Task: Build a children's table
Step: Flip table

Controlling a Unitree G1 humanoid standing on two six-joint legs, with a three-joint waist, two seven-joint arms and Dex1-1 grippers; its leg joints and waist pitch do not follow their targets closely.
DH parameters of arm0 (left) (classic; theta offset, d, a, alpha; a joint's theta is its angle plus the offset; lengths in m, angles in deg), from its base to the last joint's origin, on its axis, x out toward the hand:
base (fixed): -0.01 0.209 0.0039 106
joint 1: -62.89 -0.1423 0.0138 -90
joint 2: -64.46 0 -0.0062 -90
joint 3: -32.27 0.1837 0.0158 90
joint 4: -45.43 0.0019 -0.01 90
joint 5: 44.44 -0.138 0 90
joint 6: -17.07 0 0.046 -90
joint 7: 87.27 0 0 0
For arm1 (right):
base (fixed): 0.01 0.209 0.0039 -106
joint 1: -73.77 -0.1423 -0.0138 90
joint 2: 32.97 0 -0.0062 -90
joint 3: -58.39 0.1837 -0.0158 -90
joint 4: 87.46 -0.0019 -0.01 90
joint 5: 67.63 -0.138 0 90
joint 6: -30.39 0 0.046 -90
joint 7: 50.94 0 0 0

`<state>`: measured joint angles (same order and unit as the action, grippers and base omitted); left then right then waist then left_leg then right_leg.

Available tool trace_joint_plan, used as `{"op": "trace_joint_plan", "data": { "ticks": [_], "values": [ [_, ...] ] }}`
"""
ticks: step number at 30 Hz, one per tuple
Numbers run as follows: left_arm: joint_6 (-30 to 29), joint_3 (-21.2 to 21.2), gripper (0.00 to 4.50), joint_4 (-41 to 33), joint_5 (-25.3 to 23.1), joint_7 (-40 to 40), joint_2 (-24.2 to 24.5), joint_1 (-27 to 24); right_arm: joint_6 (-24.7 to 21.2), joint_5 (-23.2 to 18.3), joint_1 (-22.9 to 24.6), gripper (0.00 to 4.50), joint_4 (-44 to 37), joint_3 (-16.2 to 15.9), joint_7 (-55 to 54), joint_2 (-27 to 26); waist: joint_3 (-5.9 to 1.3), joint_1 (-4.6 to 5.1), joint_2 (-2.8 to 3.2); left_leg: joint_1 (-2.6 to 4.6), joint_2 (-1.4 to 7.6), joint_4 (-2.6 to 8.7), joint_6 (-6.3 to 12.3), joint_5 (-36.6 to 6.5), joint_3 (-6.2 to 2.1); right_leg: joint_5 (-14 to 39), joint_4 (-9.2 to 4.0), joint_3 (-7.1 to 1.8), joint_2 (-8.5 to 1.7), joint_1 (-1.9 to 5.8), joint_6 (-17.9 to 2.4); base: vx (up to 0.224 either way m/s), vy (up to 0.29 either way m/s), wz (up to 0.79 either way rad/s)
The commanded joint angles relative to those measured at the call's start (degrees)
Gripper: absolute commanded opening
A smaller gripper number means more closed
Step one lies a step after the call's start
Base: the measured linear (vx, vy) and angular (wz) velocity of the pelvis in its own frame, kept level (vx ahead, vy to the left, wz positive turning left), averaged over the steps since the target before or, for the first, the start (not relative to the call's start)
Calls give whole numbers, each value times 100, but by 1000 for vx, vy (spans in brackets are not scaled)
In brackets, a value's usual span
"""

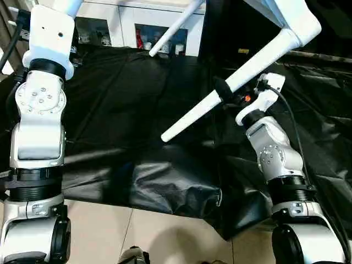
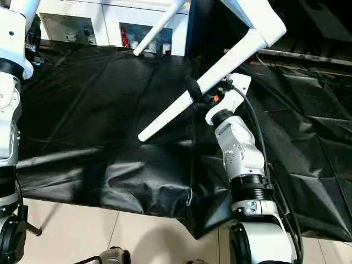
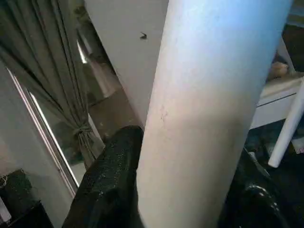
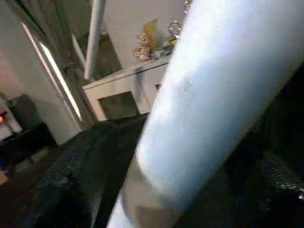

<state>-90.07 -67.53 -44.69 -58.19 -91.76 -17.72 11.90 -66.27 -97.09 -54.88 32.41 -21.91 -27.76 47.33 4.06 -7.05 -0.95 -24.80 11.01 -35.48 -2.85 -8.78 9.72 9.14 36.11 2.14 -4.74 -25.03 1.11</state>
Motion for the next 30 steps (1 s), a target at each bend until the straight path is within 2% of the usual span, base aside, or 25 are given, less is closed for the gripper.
{"op": "trace_joint_plan", "data": {
  "ticks": [1,7,12,15,25,30],
  "values": [
    [-42,-62,182,-50,186,27,-55,-7,-27,-89,-120,330,43,103,123,10,-458,9,45,244,135,501,-268,-1798,-50,1439,-410,-128,-258,211,-904,0,0,0],
    [-33,-35,182,-27,197,35,-86,-6,-115,-194,-213,273,220,147,381,51,-455,17,51,250,139,507,-293,-1914,-58,1560,-424,-123,-264,201,-908,0,0,0],
    [-37,-23,182,-37,201,39,-104,-28,-165,-183,-237,248,253,181,525,28,-458,13,44,236,139,506,-269,-1790,-53,1441,-412,-122,-264,210,-941,0,0,0],
    [-42,-23,182,-44,203,40,-110,-46,-171,-175,-248,215,242,187,566,6,-455,13,37,238,136,501,-249,-1756,-46,1415,-413,-124,-262,208,-956,0,0,0],
    [-42,-21,181,-61,213,53,-136,-100,-112,-168,-313,188,183,254,636,9,-448,11,35,244,147,518,-279,-1917,-53,1666,-437,-118,-273,188,-896,0,0,0],
    [-15,-22,179,-82,255,63,-213,-180,-7,-168,-251,184,-209,308,568,79,-459,-5,48,243,151,516,-289,-1844,-51,1528,-429,-117,-269,187,-895,0,0,0]
  ]
}}
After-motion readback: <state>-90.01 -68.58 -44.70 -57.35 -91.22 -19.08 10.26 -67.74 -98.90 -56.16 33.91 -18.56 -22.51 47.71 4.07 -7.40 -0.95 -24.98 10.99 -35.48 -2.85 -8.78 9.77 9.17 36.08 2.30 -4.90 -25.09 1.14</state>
